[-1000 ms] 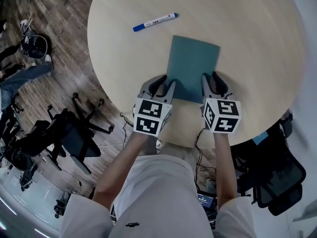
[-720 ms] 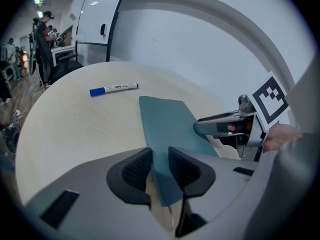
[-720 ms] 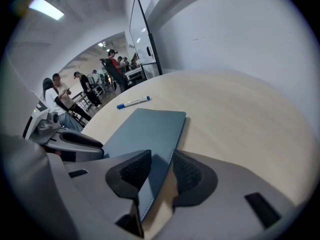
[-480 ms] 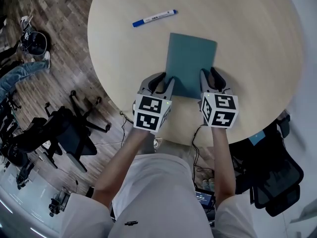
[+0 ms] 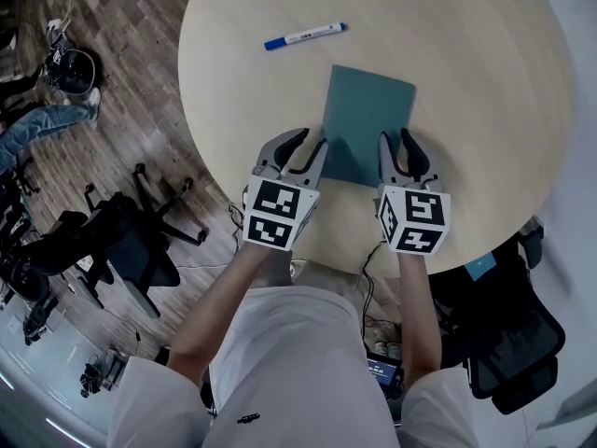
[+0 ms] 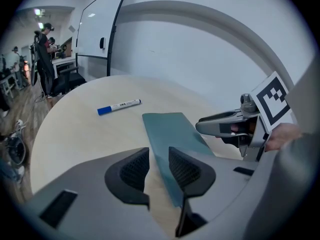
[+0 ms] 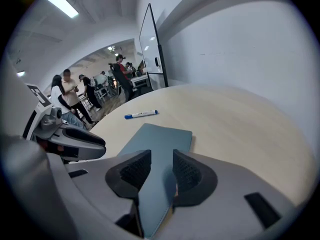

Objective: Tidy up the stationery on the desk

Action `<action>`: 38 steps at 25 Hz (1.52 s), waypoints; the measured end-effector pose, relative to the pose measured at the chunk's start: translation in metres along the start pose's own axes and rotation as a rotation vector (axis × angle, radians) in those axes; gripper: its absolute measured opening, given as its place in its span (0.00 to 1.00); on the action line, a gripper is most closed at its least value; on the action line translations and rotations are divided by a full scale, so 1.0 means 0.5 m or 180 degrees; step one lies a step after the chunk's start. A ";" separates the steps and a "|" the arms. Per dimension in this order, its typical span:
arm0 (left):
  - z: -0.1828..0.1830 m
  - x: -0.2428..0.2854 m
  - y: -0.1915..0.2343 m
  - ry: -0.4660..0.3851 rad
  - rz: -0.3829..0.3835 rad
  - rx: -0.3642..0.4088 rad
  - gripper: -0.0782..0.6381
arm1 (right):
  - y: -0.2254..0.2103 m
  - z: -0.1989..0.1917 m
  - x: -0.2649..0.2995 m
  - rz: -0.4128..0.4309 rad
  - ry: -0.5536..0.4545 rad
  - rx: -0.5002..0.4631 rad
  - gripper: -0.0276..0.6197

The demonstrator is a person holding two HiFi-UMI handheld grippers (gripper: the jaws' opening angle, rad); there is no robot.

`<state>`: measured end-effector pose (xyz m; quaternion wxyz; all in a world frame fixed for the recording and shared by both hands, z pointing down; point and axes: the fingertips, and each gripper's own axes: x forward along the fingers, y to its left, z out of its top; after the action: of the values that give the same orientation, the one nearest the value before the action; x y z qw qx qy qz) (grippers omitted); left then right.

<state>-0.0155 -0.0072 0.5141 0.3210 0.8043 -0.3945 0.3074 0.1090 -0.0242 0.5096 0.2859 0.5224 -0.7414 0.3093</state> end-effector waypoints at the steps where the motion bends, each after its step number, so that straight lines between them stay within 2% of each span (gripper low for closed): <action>1: 0.005 -0.005 0.005 -0.0016 0.0018 0.0012 0.28 | 0.007 0.006 0.000 0.0022 -0.0011 -0.0028 0.28; 8: 0.058 -0.024 0.038 -0.0180 0.0149 0.0223 0.28 | 0.054 0.035 0.009 0.0231 -0.0003 -0.0254 0.28; 12: 0.099 -0.024 0.070 -0.0268 0.0124 0.0226 0.28 | 0.075 0.047 0.021 0.0289 -0.0027 -0.0257 0.28; 15: 0.127 -0.026 0.084 -0.0309 0.0154 0.0376 0.28 | 0.088 0.053 0.026 0.0318 -0.0044 -0.0230 0.28; 16: 0.136 -0.027 0.087 -0.0321 0.0154 0.0410 0.28 | 0.089 0.057 0.027 0.0310 -0.0060 -0.0207 0.27; 18: 0.153 -0.028 0.096 -0.0342 0.0163 0.0467 0.28 | 0.090 0.066 0.028 0.0281 -0.0089 -0.0157 0.16; 20: 0.168 -0.028 0.107 -0.0354 0.0171 0.0521 0.28 | 0.093 0.075 0.032 0.0278 -0.0098 -0.0136 0.15; 26: 0.192 0.001 0.140 -0.0283 0.0151 0.0691 0.28 | 0.099 0.105 0.048 0.0321 -0.0150 -0.0089 0.12; 30: 0.218 0.030 0.159 -0.0238 0.0144 0.0915 0.29 | 0.098 0.113 0.059 0.0350 -0.0152 -0.0054 0.11; 35: 0.238 0.069 0.165 -0.0090 0.0017 0.1217 0.30 | 0.101 0.110 0.069 0.0364 -0.0116 0.0010 0.11; 38: 0.246 0.089 0.171 -0.0051 -0.0017 0.1319 0.30 | 0.105 0.104 0.072 0.0378 -0.0101 0.0072 0.11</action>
<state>-0.0349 -0.1612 0.4962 0.1463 0.8565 -0.3233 0.3747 0.0432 -0.0710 0.4945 0.2494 0.4856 -0.7719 0.3258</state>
